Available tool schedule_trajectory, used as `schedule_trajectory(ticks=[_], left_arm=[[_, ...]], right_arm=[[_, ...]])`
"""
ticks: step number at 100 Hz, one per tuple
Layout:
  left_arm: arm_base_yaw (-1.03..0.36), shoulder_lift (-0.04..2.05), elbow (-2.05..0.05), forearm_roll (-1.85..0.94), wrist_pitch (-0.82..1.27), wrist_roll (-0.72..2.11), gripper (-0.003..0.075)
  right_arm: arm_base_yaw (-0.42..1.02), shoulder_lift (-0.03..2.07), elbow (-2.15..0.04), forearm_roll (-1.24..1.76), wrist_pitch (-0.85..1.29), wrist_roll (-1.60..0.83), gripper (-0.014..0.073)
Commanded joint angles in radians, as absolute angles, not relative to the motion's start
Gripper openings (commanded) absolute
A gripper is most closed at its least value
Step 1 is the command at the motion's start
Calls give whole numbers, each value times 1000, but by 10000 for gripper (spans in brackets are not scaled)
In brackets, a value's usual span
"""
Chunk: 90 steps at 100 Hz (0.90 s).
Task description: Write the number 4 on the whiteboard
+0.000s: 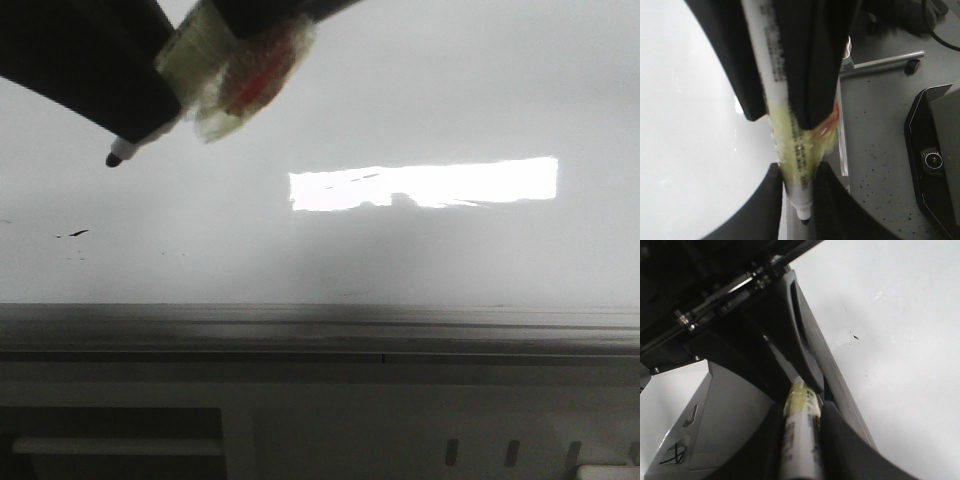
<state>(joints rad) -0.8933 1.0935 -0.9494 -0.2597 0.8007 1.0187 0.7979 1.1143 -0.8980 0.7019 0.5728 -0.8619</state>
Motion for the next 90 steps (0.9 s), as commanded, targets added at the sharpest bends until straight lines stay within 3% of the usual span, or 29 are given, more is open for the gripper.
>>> schedule_trajectory(ticks=[1,32,39,51,57,90], left_arm=[[-899,1073,-987,-274,687,1063,-20],[-899,1073,-987,-315,650,1032,3],[-899,1073,-987,-362,618,1023,92],[-899,1073,-987,-441,586,1023,317],[-897,1073,-987,-456,584,1023,374],[-871,1071,-953,-513,579,946,365]], right_arm=[[801,1103,-928,806,569,-849,-31],[801,1103,-928,806,581,-849,-64],[801,1103,-928,806,577,-849,-64],[801,1103,-928,795,562,-849,-63],[801,1101,-924,782,552,-849,-63],[801,1054,-823,777,447,-849,-63]])
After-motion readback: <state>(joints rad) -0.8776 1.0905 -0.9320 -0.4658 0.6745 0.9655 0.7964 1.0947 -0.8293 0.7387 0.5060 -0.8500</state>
